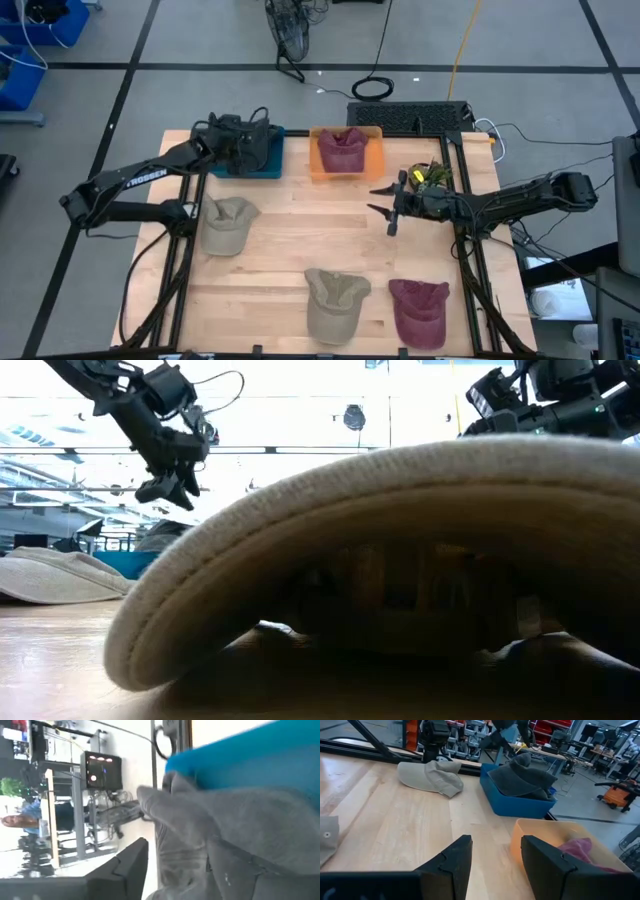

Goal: Pick & Place hat
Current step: Put the black cap into the blue bin

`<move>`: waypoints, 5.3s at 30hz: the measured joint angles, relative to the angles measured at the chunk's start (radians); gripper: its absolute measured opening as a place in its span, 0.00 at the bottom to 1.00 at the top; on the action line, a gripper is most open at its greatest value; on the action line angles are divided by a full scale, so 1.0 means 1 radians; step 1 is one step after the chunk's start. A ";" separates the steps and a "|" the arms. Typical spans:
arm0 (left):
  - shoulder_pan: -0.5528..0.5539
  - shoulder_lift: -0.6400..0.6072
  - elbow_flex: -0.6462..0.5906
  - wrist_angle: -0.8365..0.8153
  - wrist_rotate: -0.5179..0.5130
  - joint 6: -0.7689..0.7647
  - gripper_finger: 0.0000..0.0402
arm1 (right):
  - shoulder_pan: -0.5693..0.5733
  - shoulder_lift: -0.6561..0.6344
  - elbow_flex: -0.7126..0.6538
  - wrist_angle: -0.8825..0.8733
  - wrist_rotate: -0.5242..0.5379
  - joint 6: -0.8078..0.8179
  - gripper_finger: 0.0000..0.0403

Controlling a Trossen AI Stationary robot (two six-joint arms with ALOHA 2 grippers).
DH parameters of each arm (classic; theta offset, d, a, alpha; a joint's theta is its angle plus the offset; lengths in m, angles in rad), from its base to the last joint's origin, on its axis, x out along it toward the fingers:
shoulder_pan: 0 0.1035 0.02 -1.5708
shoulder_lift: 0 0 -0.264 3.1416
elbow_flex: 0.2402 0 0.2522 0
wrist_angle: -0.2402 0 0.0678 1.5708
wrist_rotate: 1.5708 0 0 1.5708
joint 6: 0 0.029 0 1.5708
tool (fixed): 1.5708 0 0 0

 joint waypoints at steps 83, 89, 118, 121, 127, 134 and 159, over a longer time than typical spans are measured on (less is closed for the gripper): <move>0.108 0.285 0.002 0.158 0.031 -0.844 0.57 | -0.006 0.000 0.000 0.031 -0.001 0.000 0.38; 0.114 0.327 0.002 0.168 0.023 -0.807 0.56 | -0.006 0.000 0.000 0.037 -0.001 0.003 0.38; 0.068 0.167 0.002 -0.025 0.191 -0.649 0.04 | -0.006 0.000 0.000 -0.042 0.000 0.029 0.38; 0.066 0.118 0.002 -0.040 0.196 -0.631 0.07 | -0.006 0.000 0.000 -0.043 0.000 0.030 0.38; 0.064 0.091 0.002 -0.183 0.334 -0.624 0.02 | -0.006 0.000 0.000 -0.039 0.000 0.030 0.38; 0.062 0.159 -0.003 -0.248 0.314 -0.656 0.08 | -0.006 0.000 0.000 -0.030 0.000 0.049 0.38; 0.093 0.256 -0.164 0.282 -0.018 -0.664 0.29 | -0.006 0.000 0.000 -0.021 -0.001 0.045 0.38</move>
